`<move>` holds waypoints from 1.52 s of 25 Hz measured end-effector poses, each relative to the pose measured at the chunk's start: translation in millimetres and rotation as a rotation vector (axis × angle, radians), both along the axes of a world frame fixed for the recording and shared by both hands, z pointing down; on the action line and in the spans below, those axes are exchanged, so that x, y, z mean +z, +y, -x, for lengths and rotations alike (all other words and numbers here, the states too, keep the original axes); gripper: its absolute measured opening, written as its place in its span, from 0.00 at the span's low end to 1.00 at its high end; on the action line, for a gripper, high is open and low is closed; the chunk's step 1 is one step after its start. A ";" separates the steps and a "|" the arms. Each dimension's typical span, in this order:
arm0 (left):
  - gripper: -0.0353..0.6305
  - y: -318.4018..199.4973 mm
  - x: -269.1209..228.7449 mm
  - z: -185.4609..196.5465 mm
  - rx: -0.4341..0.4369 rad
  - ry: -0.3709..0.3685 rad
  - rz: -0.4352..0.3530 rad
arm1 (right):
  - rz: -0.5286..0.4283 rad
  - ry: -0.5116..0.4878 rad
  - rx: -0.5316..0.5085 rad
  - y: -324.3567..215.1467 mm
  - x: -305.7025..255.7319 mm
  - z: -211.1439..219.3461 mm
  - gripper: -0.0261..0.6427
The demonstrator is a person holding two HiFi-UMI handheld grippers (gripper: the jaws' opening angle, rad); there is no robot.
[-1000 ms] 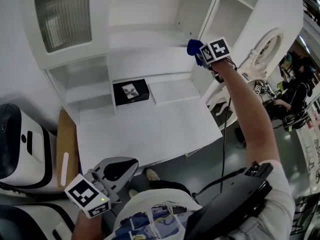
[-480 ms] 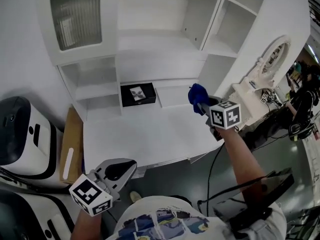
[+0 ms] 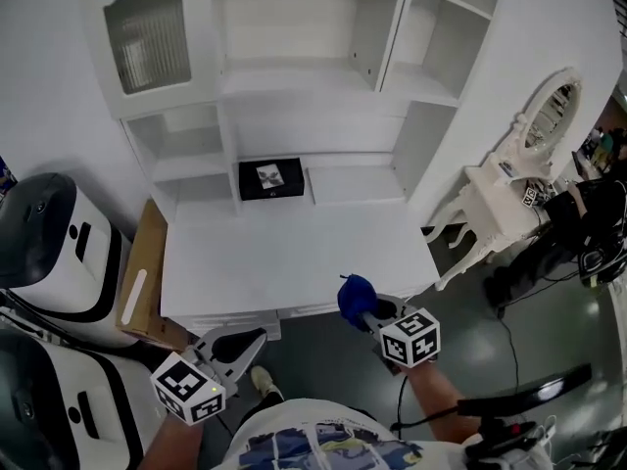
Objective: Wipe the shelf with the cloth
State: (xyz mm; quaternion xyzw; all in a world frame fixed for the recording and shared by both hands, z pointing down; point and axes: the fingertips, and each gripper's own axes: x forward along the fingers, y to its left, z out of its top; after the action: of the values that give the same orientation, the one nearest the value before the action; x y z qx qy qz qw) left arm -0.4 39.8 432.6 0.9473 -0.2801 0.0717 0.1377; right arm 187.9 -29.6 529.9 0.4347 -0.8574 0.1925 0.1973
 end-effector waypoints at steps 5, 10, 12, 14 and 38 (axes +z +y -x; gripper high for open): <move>0.07 46.4 21.4 -20.6 -0.047 -0.012 0.027 | 0.007 -0.013 -0.039 60.7 21.0 -6.3 0.14; 0.07 88.8 35.6 -39.0 -0.055 -0.101 0.018 | -0.014 -0.033 -0.091 106.0 23.0 -6.9 0.14; 0.07 101.4 46.1 -44.4 -0.061 -0.146 0.013 | -0.037 -0.033 -0.104 118.0 22.3 -7.8 0.14; 0.07 113.3 53.9 -51.3 -0.060 -0.145 0.030 | -0.058 -0.027 -0.115 128.6 20.9 -9.0 0.14; 0.07 135.7 57.1 -69.6 -0.061 -0.085 0.082 | -0.094 -0.031 -0.185 162.9 12.0 1.9 0.14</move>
State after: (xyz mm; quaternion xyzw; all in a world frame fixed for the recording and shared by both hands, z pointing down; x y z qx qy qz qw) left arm 69.2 175.4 489.7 0.9280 -0.3114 0.1189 0.1667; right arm 186.0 133.3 541.9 0.3594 -0.9049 0.1397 0.1804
